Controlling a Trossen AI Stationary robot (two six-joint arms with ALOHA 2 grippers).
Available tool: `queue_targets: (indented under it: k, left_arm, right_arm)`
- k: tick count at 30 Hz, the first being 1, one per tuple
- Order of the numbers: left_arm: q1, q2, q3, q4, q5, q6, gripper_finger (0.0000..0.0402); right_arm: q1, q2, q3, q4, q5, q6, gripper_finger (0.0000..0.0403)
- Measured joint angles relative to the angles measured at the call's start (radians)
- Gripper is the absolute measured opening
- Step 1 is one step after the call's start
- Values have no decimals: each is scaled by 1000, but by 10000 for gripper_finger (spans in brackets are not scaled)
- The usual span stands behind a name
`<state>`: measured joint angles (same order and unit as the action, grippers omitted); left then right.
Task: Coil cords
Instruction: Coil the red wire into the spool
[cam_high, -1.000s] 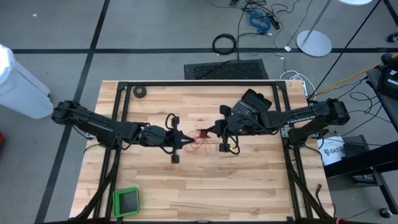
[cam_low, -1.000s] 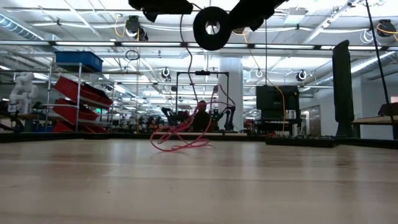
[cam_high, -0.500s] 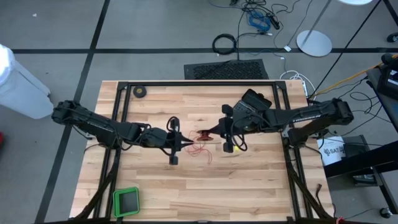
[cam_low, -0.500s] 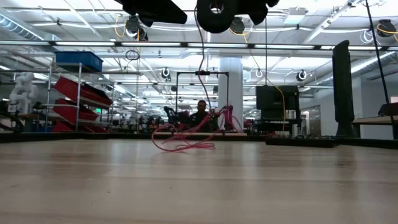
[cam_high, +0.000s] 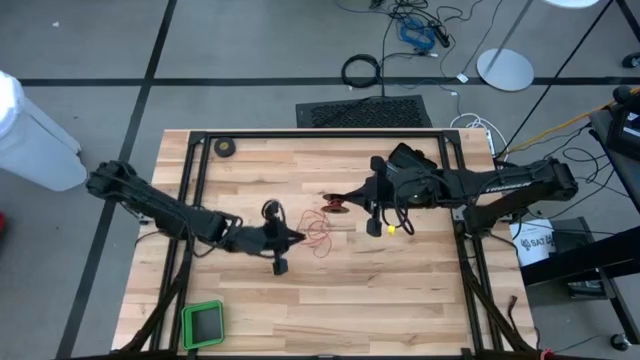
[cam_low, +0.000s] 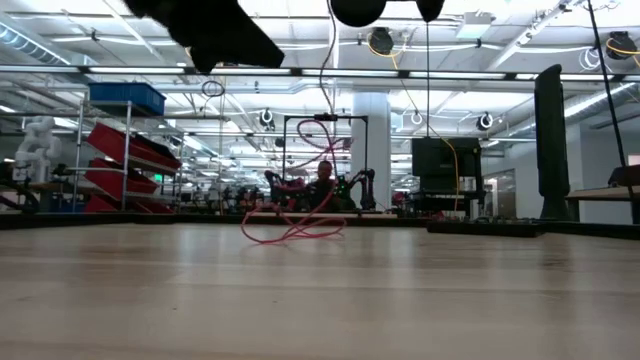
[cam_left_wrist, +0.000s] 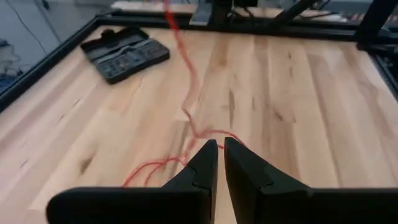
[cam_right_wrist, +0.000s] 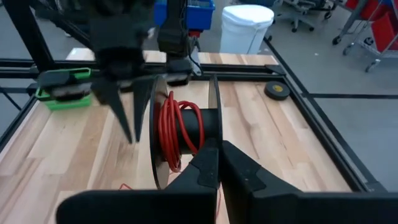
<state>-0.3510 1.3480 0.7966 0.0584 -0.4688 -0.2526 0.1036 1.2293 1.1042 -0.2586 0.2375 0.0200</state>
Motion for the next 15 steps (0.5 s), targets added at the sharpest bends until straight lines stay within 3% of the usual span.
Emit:
queue_targets:
  k: [6,11,15]
  left_arm:
    - [-57,104,-62,308,-142,97,53]
    - [-31,177,-62,463,-143,183,122]
    - [13,213,-62,506,-151,159,179]
  right_arm:
    - [0,-10,0,5,1,-7,0]
    - [0,-11,0,4,1,-7,0]
    - [0,-11,0,3,1,-5,0]
